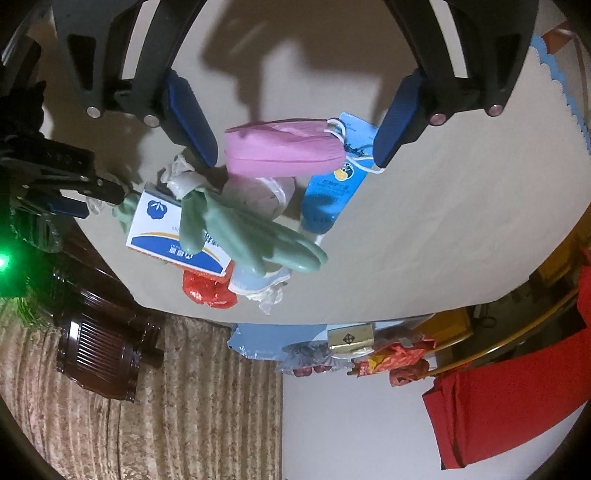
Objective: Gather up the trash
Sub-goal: 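Grasp the pink face mask with the left tool while the right tool grasps the white cloth and green glove, then carry the mask and glove bundle over the bin and open both tools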
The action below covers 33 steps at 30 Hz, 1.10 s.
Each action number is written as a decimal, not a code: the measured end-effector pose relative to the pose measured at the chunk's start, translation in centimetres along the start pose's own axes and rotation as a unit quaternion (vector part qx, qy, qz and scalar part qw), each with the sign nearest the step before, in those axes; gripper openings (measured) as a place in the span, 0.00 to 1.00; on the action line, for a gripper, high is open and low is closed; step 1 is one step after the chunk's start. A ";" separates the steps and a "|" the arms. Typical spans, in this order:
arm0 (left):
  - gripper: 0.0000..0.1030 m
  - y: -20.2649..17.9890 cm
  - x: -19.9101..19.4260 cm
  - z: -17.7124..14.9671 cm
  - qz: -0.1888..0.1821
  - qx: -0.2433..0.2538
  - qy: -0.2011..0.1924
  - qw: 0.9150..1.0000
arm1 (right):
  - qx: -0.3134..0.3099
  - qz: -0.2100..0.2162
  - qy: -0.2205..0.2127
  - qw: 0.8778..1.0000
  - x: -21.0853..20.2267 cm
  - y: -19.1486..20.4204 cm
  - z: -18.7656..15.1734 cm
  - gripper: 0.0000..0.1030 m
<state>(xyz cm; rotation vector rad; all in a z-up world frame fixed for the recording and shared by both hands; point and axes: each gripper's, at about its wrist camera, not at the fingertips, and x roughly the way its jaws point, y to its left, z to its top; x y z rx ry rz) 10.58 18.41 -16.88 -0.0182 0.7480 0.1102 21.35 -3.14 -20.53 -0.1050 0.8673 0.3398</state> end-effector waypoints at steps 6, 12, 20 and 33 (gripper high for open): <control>0.81 -0.5 1.9 0.0 -0.001 0.003 0.012 1.000 | -0.001 0.004 0.028 1.000 2.1 0.2 0.2 0.60; 0.52 -0.8 4.1 -0.4 -0.017 0.005 0.040 0.999 | -0.015 0.028 0.031 0.999 2.0 0.6 0.5 0.28; 0.21 -1.3 3.7 -0.5 -0.040 -0.001 0.033 0.999 | 0.001 0.028 0.000 1.000 -1.5 0.3 0.9 0.27; 0.19 -2.6 -3.0 2.1 -0.065 -0.015 -0.038 0.997 | 0.019 0.006 -0.058 0.998 -7.9 -1.8 1.4 0.27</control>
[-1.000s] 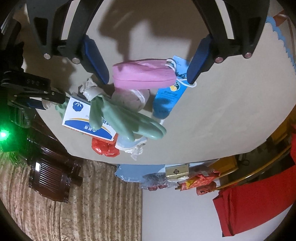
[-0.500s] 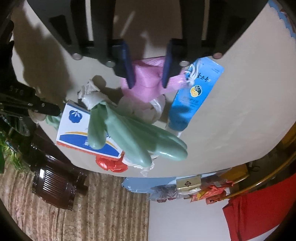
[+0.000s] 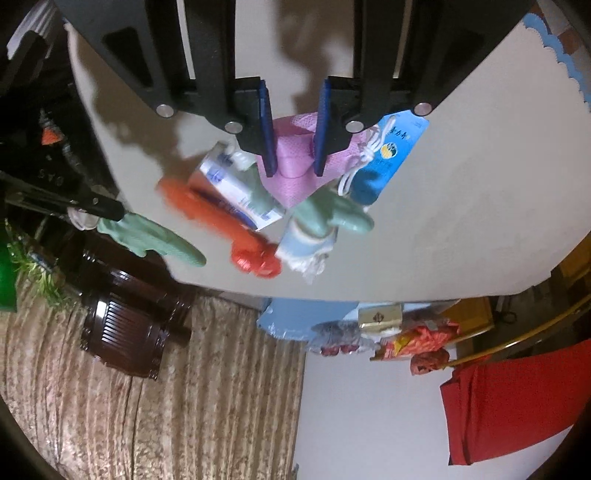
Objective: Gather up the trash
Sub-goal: 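Carry the mask and glove bundle over the bin and open both tools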
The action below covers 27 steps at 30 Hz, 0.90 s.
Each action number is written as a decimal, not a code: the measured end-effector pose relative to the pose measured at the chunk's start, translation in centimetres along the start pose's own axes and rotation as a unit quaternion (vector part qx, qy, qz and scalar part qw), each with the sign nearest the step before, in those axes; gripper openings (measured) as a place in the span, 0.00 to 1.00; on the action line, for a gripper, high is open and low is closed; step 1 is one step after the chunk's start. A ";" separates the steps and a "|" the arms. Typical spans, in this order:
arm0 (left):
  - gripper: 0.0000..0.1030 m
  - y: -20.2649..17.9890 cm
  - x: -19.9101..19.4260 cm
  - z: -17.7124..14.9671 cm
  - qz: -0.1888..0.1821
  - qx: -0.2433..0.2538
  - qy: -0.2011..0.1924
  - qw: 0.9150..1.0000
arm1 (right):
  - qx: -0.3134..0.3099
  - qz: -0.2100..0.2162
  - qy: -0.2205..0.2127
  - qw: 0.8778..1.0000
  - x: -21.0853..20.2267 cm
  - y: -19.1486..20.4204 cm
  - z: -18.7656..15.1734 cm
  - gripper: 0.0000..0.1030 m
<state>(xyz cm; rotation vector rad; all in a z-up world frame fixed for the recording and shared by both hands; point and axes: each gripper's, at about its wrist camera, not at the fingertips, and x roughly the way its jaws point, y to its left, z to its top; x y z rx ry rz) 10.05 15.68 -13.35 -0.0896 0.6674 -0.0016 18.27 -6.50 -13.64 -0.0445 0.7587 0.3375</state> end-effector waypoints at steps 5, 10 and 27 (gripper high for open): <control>0.19 -1.6 -1.6 1.4 -0.015 0.010 -0.017 1.000 | 0.008 0.003 -0.016 1.000 -2.3 -0.8 0.4 0.27; 0.19 -3.1 -2.6 2.4 -0.024 0.021 -0.028 0.999 | 0.015 0.006 -0.032 0.999 -4.7 -1.7 0.6 0.27; 0.19 -8.2 -4.4 4.1 -0.059 0.035 -0.049 0.996 | 0.036 -0.005 -0.077 0.996 -10.7 -4.0 0.6 0.27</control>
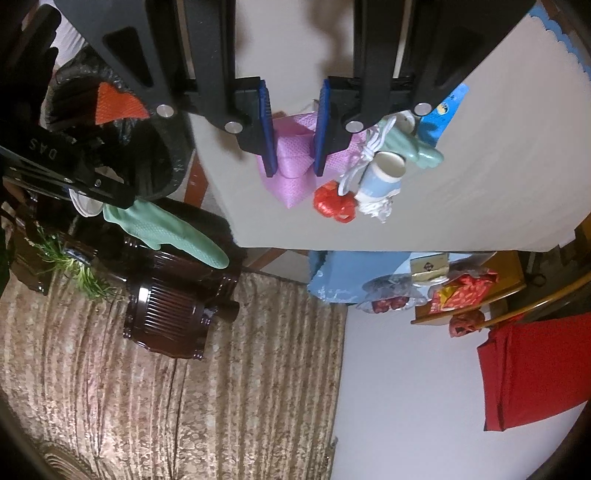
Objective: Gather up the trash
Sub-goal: 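Carry the mask and glove bundle over the bin and open both tools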
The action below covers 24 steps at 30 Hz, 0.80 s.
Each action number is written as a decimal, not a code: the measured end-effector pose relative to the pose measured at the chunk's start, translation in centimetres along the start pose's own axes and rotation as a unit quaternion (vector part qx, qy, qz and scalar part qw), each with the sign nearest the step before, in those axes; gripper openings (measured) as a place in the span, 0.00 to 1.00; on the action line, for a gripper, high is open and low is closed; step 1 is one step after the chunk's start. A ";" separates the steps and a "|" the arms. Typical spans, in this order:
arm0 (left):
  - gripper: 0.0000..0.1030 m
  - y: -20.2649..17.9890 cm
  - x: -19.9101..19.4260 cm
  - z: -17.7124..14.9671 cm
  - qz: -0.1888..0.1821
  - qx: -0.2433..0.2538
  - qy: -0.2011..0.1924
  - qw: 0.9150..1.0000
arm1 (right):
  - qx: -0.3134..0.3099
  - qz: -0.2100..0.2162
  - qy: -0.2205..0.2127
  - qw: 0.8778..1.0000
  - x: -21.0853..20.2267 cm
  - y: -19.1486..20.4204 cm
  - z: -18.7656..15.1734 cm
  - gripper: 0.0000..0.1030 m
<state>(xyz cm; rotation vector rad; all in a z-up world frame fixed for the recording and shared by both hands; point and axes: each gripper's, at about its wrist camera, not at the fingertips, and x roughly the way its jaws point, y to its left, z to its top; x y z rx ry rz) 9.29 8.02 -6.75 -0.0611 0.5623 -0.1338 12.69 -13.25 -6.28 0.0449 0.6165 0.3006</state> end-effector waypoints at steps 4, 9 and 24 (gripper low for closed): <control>0.19 -1.5 -0.1 0.4 -0.013 0.006 -0.003 1.000 | 0.004 -0.008 -0.008 1.000 -1.3 -0.8 -0.1 0.27; 0.19 -3.5 0.1 0.9 -0.032 0.014 -0.002 0.999 | 0.012 -0.026 -0.016 0.999 -3.0 -2.4 -0.5 0.27; 0.19 -12.5 2.6 1.5 -0.117 0.063 0.007 0.991 | 0.066 -0.122 -0.016 0.990 -7.6 -10.4 -4.0 0.27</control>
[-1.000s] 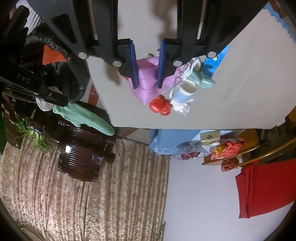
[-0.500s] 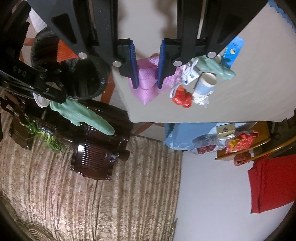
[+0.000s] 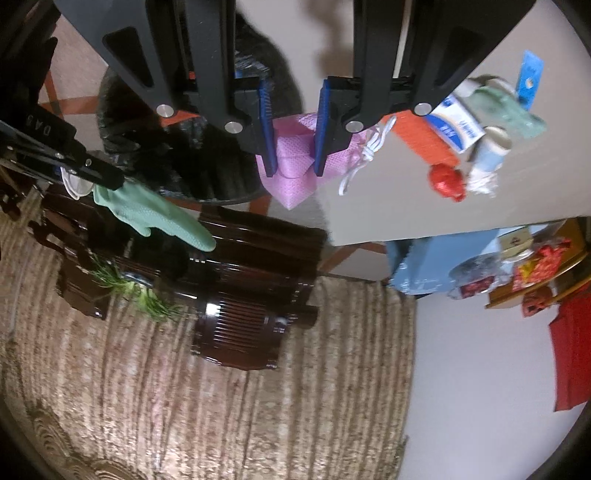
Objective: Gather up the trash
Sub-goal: 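Carry the mask and glove bundle over the bin and open both tools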
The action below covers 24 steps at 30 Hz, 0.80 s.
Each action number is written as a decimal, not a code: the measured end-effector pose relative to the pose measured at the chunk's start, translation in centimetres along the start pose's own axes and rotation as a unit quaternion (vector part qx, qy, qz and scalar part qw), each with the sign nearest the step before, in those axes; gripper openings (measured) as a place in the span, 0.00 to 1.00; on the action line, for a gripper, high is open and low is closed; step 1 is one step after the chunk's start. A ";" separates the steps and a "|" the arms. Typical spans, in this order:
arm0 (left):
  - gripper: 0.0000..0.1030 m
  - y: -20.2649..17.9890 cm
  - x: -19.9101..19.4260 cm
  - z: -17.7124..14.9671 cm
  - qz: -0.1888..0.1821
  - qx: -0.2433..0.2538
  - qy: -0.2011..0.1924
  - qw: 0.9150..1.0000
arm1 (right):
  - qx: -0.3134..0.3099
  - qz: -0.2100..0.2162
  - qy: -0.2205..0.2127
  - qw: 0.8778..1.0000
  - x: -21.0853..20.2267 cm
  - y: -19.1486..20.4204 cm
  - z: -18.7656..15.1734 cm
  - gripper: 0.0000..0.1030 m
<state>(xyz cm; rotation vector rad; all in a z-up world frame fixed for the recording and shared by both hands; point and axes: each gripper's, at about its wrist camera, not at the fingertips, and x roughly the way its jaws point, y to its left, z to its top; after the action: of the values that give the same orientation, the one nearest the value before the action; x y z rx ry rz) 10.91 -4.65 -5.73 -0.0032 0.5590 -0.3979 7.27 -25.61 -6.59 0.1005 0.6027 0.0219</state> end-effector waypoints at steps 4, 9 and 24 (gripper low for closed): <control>0.19 -2.5 1.2 0.3 -0.024 0.016 0.002 1.000 | 0.013 -0.022 0.000 1.000 -0.4 -1.9 -0.6 0.27; 0.19 -5.1 3.0 0.6 -0.049 0.032 0.009 0.998 | 0.026 -0.043 0.002 0.999 -0.4 -3.9 -1.4 0.27; 0.29 -8.7 8.1 0.5 -0.089 0.052 0.046 0.994 | 0.041 -0.076 0.034 0.996 1.5 -8.3 -3.2 0.29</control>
<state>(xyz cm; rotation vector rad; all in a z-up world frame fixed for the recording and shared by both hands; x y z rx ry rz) 14.26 -15.73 -8.53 0.0667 0.6309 -0.6041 6.59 -33.56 -10.86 0.1346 0.6785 -0.1467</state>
